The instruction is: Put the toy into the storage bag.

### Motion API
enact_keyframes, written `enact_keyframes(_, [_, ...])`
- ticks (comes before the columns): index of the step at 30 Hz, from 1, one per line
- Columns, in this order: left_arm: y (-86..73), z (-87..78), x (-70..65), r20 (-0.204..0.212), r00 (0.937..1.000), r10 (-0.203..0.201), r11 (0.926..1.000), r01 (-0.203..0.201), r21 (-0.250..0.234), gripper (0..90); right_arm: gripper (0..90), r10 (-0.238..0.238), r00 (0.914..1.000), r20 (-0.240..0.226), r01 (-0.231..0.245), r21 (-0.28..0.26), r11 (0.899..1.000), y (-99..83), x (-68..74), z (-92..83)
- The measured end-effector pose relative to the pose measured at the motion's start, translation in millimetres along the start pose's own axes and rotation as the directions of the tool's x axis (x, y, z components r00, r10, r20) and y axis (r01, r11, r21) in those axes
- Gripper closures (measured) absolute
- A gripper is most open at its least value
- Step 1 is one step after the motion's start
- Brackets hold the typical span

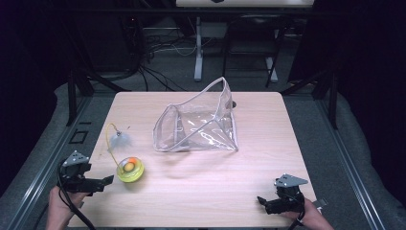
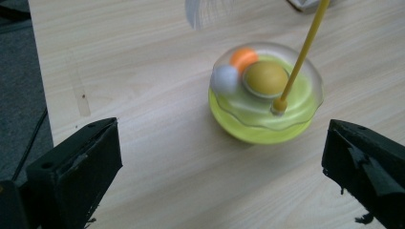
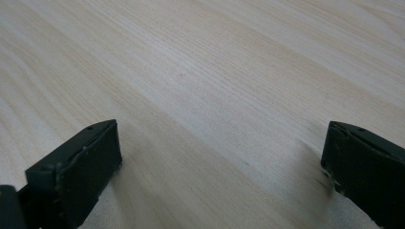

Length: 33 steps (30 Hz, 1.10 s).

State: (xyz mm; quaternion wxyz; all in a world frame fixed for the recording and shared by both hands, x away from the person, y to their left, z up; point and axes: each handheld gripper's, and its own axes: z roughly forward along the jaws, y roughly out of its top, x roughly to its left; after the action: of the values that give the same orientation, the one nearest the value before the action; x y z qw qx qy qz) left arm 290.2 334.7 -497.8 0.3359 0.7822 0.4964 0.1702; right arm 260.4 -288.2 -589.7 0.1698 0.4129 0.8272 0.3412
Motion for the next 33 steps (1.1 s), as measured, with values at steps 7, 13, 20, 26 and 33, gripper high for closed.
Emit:
enact_keyframes(7, [18.5, -4.8, -8.9, 0.030, 0.9990, 0.033, 0.9984, -0.032, -0.046, 0.0, 0.0, 0.000, 1.0000, 0.000, 0.000, 0.000, 1.000, 0.0, 0.0, 0.0])
enact_keyframes(13, [27.9, -4.1, -12.5, 0.053, 0.9976, 0.044, 0.9980, -0.041, -0.048, 0.0, 0.0, -0.001, 1.0000, 0.000, 0.001, 0.002, 1.000, 0.0, 0.0, -0.2])
enact_keyframes(20, [33.1, -3.6, -11.8, 0.063, 0.9969, 0.048, 0.9977, -0.044, -0.051, 0.0, 0.0, -0.001, 1.0000, 0.001, 0.001, 0.003, 1.000, -0.1, -0.1, -0.4])
enact_keyframes(26, [40.0, -6.4, -11.6, 0.093, 0.9955, 0.021, 0.9968, -0.014, -0.079, 0.0, 0.0, 0.000, 1.0000, -0.001, 0.000, 0.002, 1.000, -0.2, 0.1, -0.5])
enact_keyframes(33, [56.1, -14.6, -13.0, 0.072, 0.9968, 0.036, 0.9954, -0.029, -0.092, 2.3, 0.0, 0.001, 1.0000, 0.000, -0.001, -0.001, 1.000, -0.4, 0.2, -0.5])
